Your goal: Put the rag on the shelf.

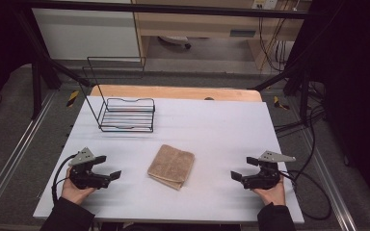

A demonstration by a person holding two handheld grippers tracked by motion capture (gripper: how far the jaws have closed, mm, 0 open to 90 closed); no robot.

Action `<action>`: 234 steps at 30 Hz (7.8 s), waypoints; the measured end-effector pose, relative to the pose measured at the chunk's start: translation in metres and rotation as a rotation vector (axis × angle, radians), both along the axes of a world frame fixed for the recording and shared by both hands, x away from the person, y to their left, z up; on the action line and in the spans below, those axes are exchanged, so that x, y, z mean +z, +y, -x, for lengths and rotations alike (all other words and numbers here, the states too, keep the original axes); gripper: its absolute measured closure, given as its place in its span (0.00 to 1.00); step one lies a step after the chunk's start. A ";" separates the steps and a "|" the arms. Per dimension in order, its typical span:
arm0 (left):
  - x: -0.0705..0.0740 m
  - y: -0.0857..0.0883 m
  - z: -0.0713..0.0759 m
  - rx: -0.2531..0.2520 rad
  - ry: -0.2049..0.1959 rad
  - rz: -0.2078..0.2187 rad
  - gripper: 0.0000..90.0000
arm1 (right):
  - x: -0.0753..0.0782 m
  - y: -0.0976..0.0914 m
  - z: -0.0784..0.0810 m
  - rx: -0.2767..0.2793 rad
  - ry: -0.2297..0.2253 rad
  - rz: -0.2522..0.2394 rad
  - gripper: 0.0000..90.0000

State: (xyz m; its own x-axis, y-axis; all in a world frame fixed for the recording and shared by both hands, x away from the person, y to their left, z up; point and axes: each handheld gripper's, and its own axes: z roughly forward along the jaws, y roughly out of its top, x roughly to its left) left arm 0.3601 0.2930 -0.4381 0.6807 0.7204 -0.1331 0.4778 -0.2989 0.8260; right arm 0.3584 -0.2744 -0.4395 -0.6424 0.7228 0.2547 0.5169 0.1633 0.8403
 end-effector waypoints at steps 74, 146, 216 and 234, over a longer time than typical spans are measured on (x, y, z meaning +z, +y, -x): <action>-0.015 -0.123 -0.025 0.023 0.193 -0.046 0.83 | 0.008 0.058 0.004 0.093 -0.009 0.064 0.08; 0.018 -0.096 -0.019 -0.004 0.227 0.016 0.95 | 0.006 0.221 0.018 0.330 0.055 0.226 0.93; -0.008 -0.087 -0.023 0.154 0.223 -0.019 0.62 | 0.005 0.168 0.006 0.124 0.129 0.100 0.52; -0.011 -0.098 -0.023 0.140 0.233 -0.040 0.91 | 0.012 0.166 -0.013 0.127 0.093 0.085 0.42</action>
